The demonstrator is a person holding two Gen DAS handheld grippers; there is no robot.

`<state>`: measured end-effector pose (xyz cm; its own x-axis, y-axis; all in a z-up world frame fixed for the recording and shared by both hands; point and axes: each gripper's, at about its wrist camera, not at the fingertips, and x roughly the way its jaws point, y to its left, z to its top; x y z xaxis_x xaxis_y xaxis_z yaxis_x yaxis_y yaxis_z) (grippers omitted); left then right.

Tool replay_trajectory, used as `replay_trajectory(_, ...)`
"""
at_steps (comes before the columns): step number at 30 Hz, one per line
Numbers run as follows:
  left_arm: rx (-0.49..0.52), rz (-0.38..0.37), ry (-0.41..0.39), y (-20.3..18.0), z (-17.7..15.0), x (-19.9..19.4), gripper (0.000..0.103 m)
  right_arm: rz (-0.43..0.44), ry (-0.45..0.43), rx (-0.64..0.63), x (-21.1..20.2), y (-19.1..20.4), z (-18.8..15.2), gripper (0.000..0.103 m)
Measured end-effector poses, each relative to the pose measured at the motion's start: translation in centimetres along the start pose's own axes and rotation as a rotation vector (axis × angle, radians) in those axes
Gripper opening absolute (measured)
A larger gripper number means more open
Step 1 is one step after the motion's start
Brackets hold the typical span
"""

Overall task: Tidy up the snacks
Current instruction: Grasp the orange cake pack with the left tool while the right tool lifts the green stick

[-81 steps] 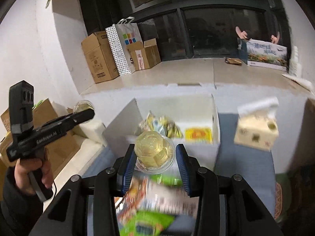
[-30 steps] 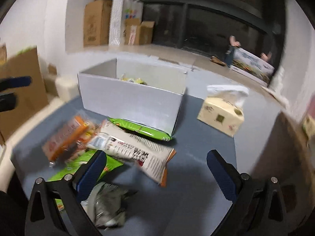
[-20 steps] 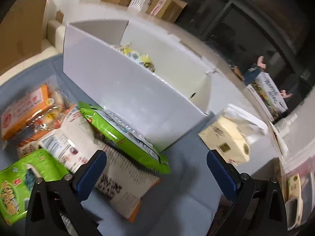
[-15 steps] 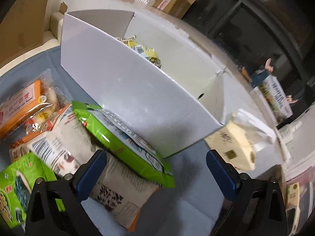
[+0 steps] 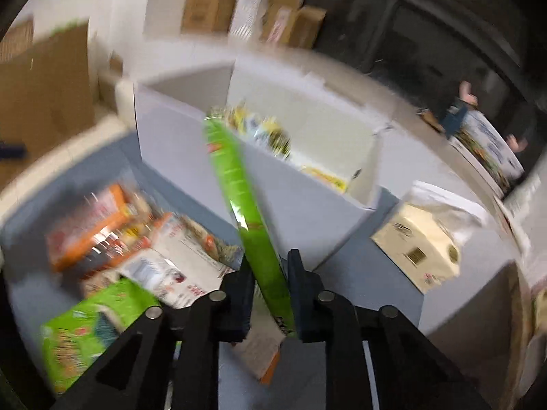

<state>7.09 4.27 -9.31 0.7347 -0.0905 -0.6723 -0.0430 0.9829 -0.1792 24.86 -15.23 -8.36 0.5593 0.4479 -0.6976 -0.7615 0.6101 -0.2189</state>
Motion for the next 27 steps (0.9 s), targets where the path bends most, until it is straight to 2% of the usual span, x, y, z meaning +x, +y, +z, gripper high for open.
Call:
replay_trajectory(1,-0.008,0.004,0.023,0.2,-0.1,0.8,0.103,0.004,-0.021,0.029,-1.2,-0.1,-0.3,0.013)
replay_trajectory(6,-0.045,0.047,0.127,0.9,0.0,5.1,0.103,0.004,-0.140,0.177,-7.2,-1.1,-2.1,0.013)
replay_trajectory(9,-0.058,0.069,0.186,1.1,0.2,7.8,0.103,0.054,-0.170,0.282,-9.2,-1.4,-3.9,0.013)
replay_trajectory(11,-0.051,0.074,0.208,1.0,0.2,9.1,0.103,0.055,-0.182,0.321,-9.8,-1.2,-4.9,0.013)
replay_trajectory(13,-0.025,0.127,0.236,0.8,0.0,10.6,0.102,0.074,-0.192,0.359,-10.3,-1.1,-5.7,0.013)
replay_trajectory(15,-0.027,0.129,0.261,0.8,-0.4,11.5,0.095,0.071,-0.200,0.372,-10.7,-0.8,-6.3,0.013)
replay_trajectory(17,-0.005,0.141,0.246,0.7,-0.6,11.4,0.067,0.082,-0.195,0.374,-10.8,-0.5,-6.6,0.013)
replay_trajectory(19,0.009,0.138,0.206,0.4,-0.6,10.0,0.059,0.080,-0.193,0.367,-11.0,0.0,-6.9,0.013)
replay_trajectory(24,-0.023,0.085,0.073,0.5,-0.1,4.9,0.058,0.110,-0.199,0.380,-10.7,0.8,-7.0,0.013)
replay_trajectory(27,-0.032,0.057,-0.034,0.2,1.0,1.2,0.058,0.149,-0.211,0.408,-10.3,1.0,-6.7,0.013)
